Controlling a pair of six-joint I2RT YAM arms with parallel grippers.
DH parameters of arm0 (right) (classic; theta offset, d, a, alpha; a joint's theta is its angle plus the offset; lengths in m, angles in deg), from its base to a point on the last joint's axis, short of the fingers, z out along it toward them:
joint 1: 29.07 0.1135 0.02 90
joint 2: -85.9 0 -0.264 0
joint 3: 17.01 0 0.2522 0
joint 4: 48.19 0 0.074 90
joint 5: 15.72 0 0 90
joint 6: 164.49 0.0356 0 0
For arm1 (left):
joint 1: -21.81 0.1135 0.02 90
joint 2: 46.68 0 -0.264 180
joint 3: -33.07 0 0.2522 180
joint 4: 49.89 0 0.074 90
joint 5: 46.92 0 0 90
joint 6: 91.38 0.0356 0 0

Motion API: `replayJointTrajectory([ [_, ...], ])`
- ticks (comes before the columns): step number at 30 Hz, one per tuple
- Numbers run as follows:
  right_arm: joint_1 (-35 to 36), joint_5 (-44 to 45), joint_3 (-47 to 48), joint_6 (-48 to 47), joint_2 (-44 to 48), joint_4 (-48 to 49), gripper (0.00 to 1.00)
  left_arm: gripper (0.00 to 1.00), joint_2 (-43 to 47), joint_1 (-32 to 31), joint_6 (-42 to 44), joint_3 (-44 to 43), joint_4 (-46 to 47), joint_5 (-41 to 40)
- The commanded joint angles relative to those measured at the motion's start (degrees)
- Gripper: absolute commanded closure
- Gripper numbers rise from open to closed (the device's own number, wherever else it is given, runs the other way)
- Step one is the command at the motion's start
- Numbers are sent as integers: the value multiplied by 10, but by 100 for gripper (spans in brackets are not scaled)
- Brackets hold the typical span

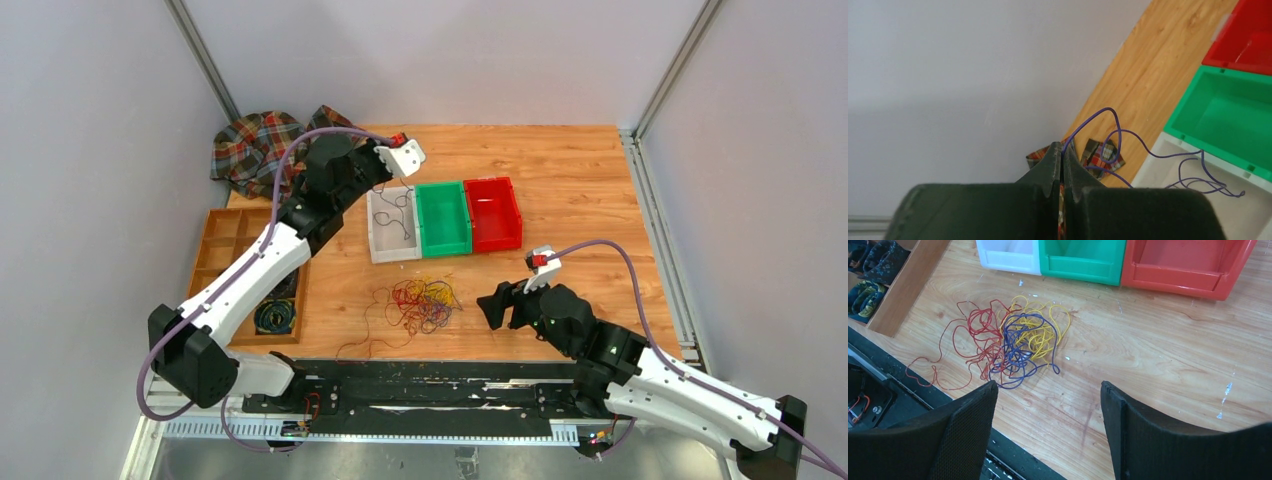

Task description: Untangle the cables

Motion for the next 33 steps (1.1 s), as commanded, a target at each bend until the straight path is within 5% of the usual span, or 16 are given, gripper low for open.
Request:
replayJointTrajectory([
  [1, 8, 18, -10, 11, 0, 11, 25, 100, 2, 2, 3, 6, -9, -20],
  [19, 7, 41, 1, 13, -53, 16, 25, 99, -120, 2, 12, 21, -53, -55],
  [33, -13, 39, 15, 14, -95, 14, 24, 99, -231, -8, -96, -18, -25, -14],
])
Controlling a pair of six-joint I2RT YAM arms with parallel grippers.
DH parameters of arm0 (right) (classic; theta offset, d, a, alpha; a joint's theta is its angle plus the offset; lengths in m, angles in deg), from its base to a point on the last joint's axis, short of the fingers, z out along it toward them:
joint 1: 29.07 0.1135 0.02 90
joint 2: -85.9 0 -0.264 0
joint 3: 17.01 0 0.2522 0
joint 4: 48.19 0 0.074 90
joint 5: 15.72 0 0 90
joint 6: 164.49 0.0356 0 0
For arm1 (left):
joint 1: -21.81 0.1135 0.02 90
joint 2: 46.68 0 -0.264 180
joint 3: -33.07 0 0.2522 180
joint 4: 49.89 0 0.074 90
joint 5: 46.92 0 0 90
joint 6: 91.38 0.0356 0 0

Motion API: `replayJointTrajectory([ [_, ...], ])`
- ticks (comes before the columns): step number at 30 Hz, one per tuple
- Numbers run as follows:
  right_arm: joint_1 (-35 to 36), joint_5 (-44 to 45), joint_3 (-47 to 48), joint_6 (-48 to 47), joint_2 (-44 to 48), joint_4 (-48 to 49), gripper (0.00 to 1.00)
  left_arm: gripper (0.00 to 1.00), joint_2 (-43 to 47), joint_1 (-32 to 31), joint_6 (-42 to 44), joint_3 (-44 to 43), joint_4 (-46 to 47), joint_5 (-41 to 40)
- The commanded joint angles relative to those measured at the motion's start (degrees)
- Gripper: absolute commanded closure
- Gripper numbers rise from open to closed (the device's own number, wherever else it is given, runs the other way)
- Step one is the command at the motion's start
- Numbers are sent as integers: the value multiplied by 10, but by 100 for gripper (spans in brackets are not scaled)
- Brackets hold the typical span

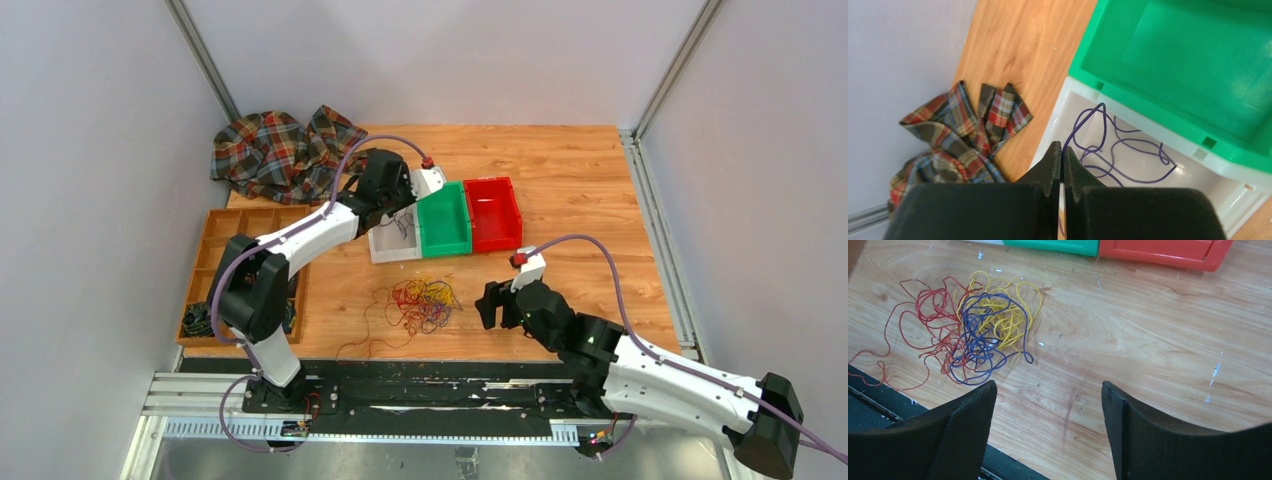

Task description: Untangle the cables

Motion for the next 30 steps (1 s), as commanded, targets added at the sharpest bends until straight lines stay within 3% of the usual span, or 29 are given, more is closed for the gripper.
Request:
replayJointTrajectory([
  [1, -13, 9, 17, 7, -1, 3, 24, 100, -26, -9, -47, -21, 28, 17],
  [13, -29, -4, 25, 8, 12, -22, 24, 98, -79, -5, -29, -11, 34, -52],
  [24, -36, -9, 34, 8, 37, -50, 23, 80, -84, 4, -26, -23, -29, -61],
  [26, -37, -9, 35, 7, 42, -55, 23, 72, -79, 8, -38, -24, -43, -45],
  [28, -37, -10, 36, 7, 46, -58, 23, 50, -69, 15, -50, -28, -61, -6],
  [30, -37, -10, 37, 7, 49, -60, 23, 44, -57, 29, -87, -47, -94, 41],
])
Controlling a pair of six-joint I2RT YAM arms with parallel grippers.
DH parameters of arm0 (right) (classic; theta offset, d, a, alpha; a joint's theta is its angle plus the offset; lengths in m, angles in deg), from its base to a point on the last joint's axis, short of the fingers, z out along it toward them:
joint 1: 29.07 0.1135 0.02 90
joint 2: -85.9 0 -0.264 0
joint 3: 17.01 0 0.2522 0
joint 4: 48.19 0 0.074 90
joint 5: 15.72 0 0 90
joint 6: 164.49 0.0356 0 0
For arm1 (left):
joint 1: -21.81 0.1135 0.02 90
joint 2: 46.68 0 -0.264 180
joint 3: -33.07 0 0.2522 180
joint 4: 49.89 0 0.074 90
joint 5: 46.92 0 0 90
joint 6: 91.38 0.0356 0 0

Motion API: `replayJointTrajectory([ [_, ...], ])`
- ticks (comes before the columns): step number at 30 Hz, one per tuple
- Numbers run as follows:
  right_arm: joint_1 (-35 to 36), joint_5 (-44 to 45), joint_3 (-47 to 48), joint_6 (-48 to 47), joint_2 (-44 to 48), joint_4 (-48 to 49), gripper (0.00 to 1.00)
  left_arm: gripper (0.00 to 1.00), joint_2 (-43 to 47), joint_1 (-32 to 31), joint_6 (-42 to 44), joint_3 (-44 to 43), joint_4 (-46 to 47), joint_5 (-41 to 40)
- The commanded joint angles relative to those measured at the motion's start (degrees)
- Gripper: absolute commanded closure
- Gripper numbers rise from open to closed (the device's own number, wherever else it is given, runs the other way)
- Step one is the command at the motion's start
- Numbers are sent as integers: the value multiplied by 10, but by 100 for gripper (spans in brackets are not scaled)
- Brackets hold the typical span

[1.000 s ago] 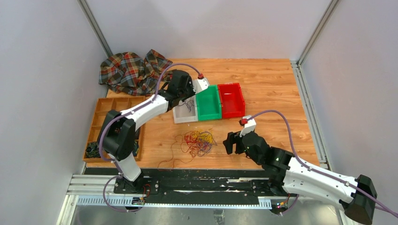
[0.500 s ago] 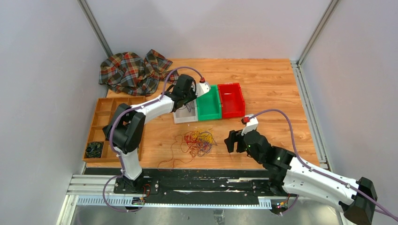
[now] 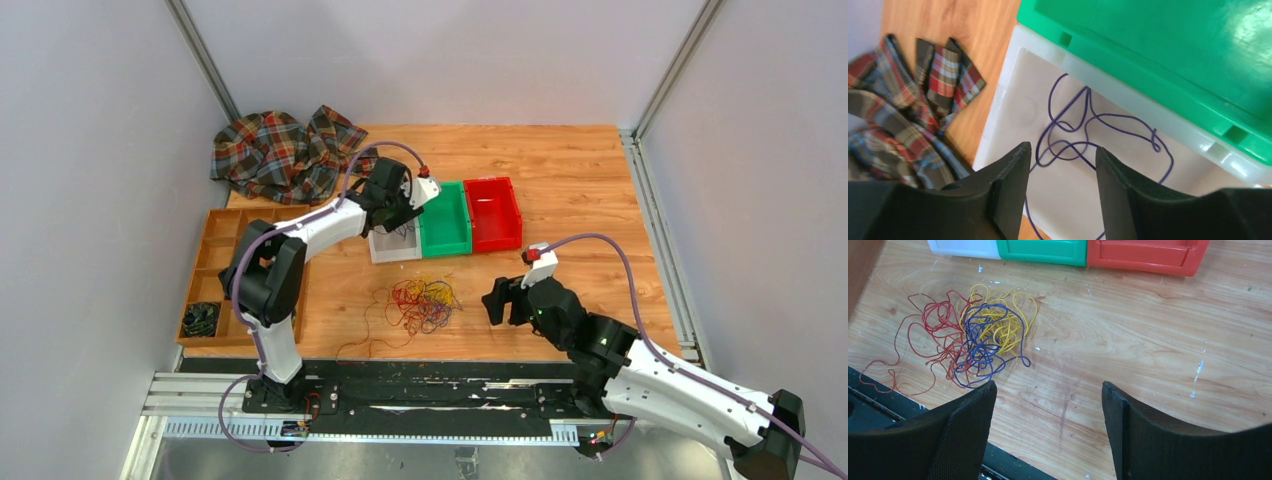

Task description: Untangle the cables

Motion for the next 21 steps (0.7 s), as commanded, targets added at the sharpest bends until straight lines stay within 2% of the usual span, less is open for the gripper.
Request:
replayJointTrajectory([
  [1, -7, 1, 19, 3, 11, -18, 23, 40, 24, 25, -62, -51, -71, 90],
  [2, -8, 0, 19, 4, 11, -18, 23, 33, 27, 28, -65, -63, -84, 100],
  [4, -8, 0, 19, 5, 10, -18, 23, 29, 37, 31, -63, -81, -104, 110],
  [12, -8, -6, 21, 0, 5, -17, 23, 21, 69, 37, -57, -128, -211, 156],
  [15, -9, -10, 19, 2, 3, -16, 23, 24, 78, 38, -40, -109, -233, 160],
  [21, -9, -20, 13, 6, -7, -9, 23, 40, 68, 37, -32, -52, -167, 123],
])
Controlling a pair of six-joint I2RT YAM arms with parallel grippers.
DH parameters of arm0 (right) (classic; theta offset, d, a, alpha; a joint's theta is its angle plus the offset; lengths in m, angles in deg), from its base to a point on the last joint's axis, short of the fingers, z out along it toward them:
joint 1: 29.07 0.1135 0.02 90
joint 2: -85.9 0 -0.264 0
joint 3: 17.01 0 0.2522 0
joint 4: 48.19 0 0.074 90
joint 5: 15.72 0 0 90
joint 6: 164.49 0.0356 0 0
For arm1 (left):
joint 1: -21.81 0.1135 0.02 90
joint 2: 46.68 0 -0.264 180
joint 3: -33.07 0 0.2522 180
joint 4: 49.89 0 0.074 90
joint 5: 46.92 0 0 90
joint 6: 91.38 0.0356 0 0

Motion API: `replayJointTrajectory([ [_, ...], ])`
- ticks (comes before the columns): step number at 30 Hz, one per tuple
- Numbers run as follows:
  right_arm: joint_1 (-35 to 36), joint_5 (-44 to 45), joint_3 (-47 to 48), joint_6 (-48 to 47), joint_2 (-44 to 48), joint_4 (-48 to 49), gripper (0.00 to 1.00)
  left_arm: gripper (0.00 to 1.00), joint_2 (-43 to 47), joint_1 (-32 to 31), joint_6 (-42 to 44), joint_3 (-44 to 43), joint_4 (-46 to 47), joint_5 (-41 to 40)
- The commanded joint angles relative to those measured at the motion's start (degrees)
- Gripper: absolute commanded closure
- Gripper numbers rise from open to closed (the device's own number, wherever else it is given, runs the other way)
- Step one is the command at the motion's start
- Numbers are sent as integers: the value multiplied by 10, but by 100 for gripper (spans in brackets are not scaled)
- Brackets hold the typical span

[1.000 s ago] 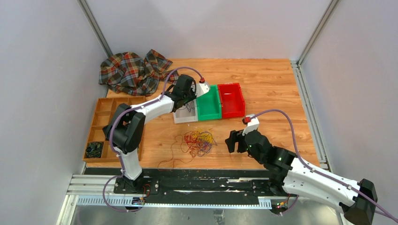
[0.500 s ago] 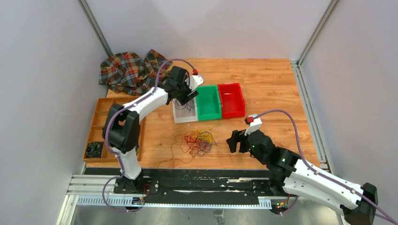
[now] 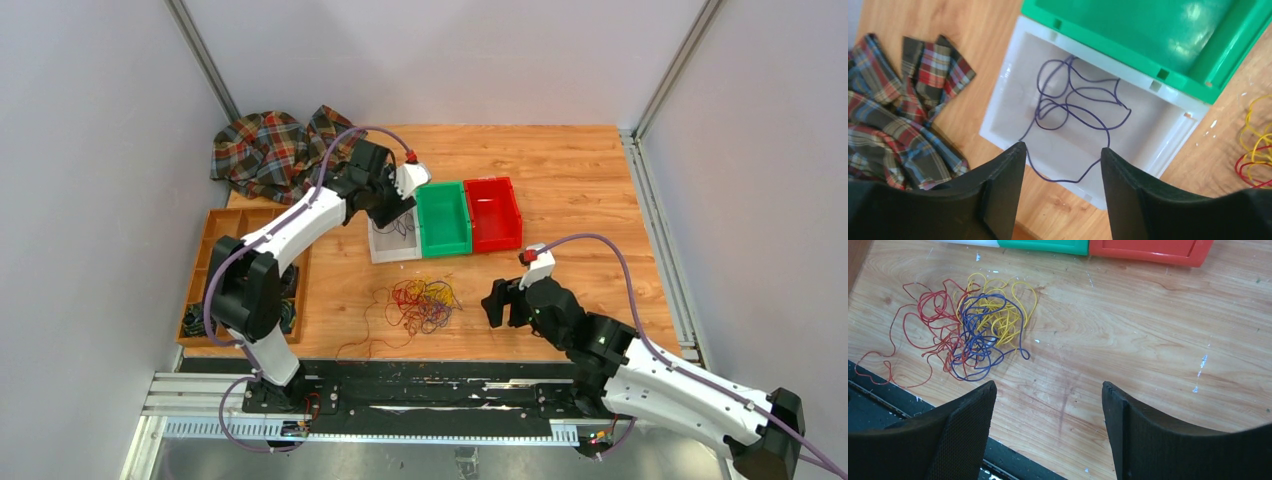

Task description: Untangle the cables

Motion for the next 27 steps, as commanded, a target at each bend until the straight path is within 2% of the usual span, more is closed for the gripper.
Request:
replayJointTrajectory([
  [1, -8, -9, 12, 7, -5, 5, 23, 42, -15, 0, 7, 33, 33, -20],
  [7, -8, -9, 8, 15, -14, 10, 23, 56, -81, -3, -8, 33, 117, -68],
  [13, -8, -16, 8, 16, -28, 16, 23, 58, -136, -17, -30, 11, 139, -67],
  [17, -8, -37, 15, 9, -48, 28, 21, 57, -117, -22, -32, -6, 111, -63],
  [19, -8, -44, 18, 7, -61, 38, 21, 51, -89, -17, -25, -20, 75, -57],
  [24, -15, -80, 19, 2, -109, 90, 21, 18, 5, -9, -3, -55, -59, -9],
  [27, -19, -113, 19, 0, -146, 132, 21, 8, 54, -9, 0, -58, -112, 21],
])
